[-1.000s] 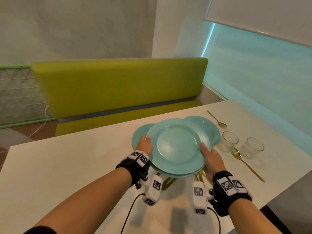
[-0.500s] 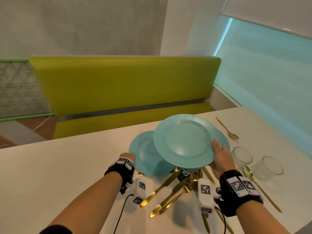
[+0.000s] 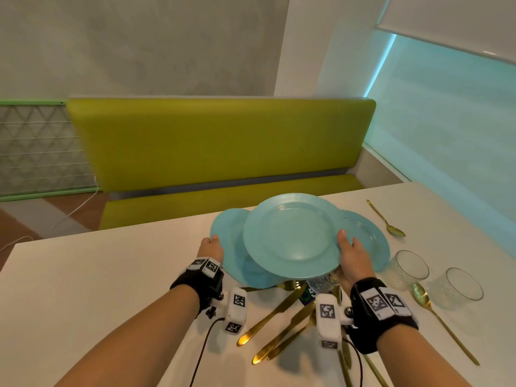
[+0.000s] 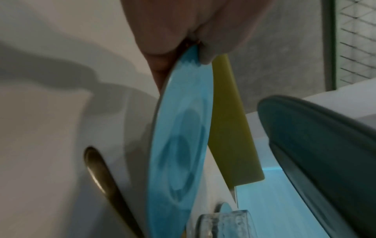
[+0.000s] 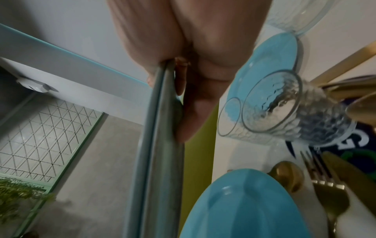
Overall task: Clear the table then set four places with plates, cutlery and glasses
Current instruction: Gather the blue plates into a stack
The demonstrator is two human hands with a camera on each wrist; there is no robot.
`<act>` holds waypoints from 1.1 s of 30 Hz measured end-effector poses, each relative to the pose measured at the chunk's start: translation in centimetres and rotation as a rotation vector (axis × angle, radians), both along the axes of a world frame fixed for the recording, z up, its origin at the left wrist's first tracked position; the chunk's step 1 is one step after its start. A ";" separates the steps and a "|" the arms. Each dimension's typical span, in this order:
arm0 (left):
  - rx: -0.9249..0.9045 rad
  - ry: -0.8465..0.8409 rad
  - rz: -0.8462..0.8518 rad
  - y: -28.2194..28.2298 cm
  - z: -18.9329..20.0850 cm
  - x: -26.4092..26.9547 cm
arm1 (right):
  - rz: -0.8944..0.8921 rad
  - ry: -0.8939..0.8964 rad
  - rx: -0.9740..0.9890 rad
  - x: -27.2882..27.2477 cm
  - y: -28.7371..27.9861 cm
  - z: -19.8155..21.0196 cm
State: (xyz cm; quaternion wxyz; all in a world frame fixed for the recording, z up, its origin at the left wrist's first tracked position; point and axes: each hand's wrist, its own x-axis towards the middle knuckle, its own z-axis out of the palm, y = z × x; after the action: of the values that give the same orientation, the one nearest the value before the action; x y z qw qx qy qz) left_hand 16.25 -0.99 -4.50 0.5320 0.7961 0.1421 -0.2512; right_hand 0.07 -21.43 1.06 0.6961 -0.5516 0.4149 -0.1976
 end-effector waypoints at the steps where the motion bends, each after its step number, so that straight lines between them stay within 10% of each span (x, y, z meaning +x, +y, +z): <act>1: -0.024 -0.015 0.026 0.2 0.3 0.1 | 0.008 -0.002 0.001 0.3 0.2 -0.2; 22: -0.452 0.094 0.257 -0.1 6.4 -2.9 | 0.156 0.132 -0.223 1.2 3.5 -0.1; 33: -0.577 0.075 0.160 -1.8 6.7 -1.5 | 0.148 0.191 -0.227 -0.2 -3.8 -1.1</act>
State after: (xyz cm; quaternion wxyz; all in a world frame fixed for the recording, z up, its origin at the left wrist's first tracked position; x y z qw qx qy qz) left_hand 14.74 -2.83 2.18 0.7487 0.5884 0.1468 -0.2677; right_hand -0.17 -25.24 -0.04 0.5994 -0.6719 0.4126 -0.1378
